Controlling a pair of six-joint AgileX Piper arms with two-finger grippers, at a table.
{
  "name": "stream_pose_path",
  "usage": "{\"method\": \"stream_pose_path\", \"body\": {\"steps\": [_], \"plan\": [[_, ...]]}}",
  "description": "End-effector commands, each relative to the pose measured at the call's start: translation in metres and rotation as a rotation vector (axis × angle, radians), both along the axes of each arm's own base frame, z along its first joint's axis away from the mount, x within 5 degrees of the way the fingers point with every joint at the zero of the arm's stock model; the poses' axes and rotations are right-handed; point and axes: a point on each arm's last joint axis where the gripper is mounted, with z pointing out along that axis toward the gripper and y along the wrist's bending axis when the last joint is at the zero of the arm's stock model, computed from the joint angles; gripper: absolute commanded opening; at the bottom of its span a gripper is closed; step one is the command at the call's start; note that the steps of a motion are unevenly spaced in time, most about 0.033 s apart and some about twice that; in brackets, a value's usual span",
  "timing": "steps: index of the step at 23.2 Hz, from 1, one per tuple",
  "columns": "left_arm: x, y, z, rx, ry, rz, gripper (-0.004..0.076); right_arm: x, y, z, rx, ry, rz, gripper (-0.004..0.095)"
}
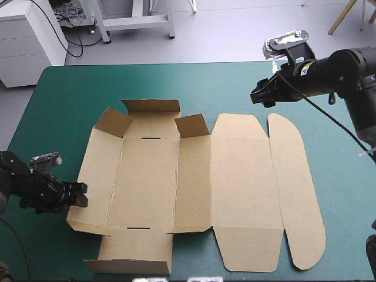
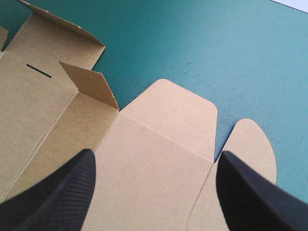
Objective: Fold the box
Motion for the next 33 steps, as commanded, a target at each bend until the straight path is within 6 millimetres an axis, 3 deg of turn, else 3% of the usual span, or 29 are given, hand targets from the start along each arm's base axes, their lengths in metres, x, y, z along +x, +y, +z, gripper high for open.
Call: {"method": "stream_pose_path", "body": {"steps": [1, 6, 13, 15, 19, 24, 29, 33], "plan": [[0.011, -0.002, -0.001, -0.067, -0.023, 0.002, 0.0484, -0.012, -0.003, 0.021, 0.037, -0.105, 0.001, 0.0653], [0.024, -0.007, -0.014, -0.195, -0.008, -0.011, 0.0484, -0.011, -0.003, 0.020, 0.035, -0.103, 0.000, 0.0653], [0.027, -0.014, -0.011, -0.285, -0.043, -0.041, 0.0450, -0.010, -0.003, 0.019, 0.032, -0.100, -0.001, 0.0651], [0.027, -0.014, -0.012, -0.277, -0.038, -0.056, 0.0324, -0.007, -0.002, 0.016, 0.028, -0.085, 0.000, 0.0648], [0.026, -0.015, -0.011, -0.287, -0.041, -0.075, 0.0223, -0.006, -0.002, 0.015, 0.027, -0.081, 0.000, 0.0648], [0.026, -0.015, -0.011, -0.281, -0.047, -0.101, -0.0009, -0.005, -0.002, 0.015, 0.028, -0.085, 0.000, 0.0648], [0.028, -0.015, -0.009, -0.275, -0.094, -0.161, -0.0010, -0.005, -0.002, 0.015, 0.024, -0.087, 0.004, 0.0648], [0.036, -0.020, 0.006, -0.259, -0.193, -0.334, -0.0010, -0.005, -0.002, 0.015, 0.024, -0.087, 0.004, 0.0648]]}}
